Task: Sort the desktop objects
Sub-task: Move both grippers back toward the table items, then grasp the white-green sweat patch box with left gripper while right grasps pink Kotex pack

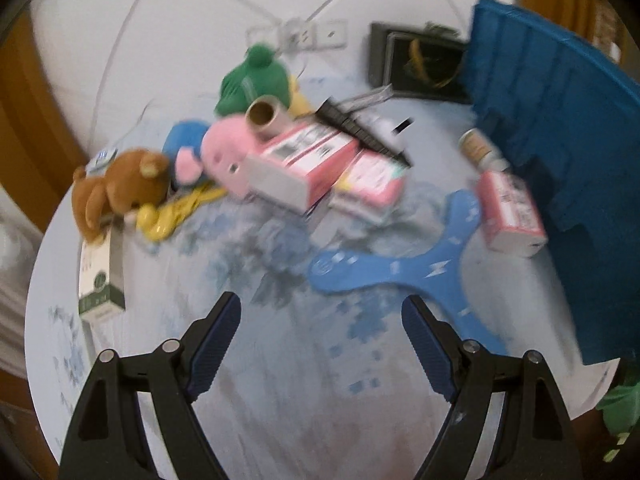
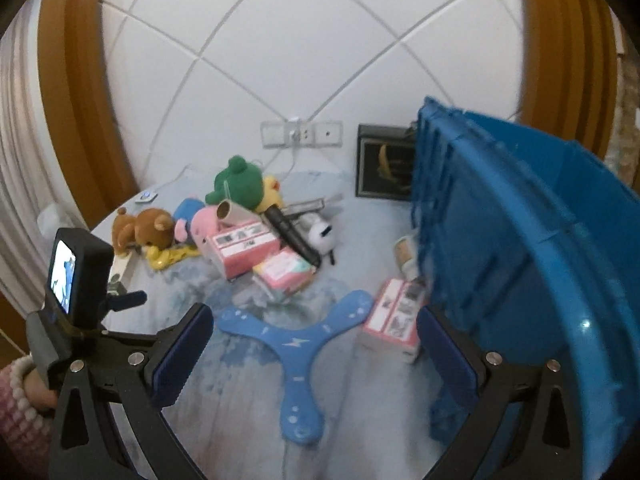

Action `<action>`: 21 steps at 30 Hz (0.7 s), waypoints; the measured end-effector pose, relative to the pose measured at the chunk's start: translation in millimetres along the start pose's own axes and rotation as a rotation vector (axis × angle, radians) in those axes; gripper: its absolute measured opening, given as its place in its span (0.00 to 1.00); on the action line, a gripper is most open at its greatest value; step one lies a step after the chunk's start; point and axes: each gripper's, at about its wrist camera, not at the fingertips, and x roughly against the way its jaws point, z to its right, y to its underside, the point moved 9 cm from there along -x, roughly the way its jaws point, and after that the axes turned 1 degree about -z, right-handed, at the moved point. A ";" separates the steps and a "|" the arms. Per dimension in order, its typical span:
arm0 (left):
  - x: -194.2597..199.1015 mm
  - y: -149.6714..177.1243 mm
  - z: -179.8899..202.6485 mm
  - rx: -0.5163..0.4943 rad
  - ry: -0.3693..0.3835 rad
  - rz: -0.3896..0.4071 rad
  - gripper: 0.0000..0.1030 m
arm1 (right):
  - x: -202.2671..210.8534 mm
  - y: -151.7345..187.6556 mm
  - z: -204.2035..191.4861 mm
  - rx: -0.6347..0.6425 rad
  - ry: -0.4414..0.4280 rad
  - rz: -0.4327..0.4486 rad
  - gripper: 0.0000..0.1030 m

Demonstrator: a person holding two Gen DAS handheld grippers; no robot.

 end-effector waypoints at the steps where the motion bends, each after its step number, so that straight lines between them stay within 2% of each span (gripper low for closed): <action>1: -5.6 2.0 -6.4 0.010 -0.006 -0.014 0.80 | -9.3 2.7 -2.1 0.000 -0.009 -0.018 1.00; 10: -44.7 7.1 -93.8 0.149 -0.095 -0.099 0.80 | -91.4 16.6 -11.6 -0.028 -0.051 -0.173 1.00; 14: -60.0 6.4 -155.9 0.227 -0.177 -0.130 0.80 | -133.3 23.1 -15.0 -0.037 -0.059 -0.262 1.00; 19: -69.7 3.6 -251.6 0.325 -0.338 -0.156 0.80 | -183.1 30.3 -22.5 -0.037 -0.070 -0.360 1.00; 21: -79.4 3.3 -279.1 0.345 -0.363 -0.184 0.80 | -203.1 30.4 -23.5 -0.042 -0.067 -0.393 1.00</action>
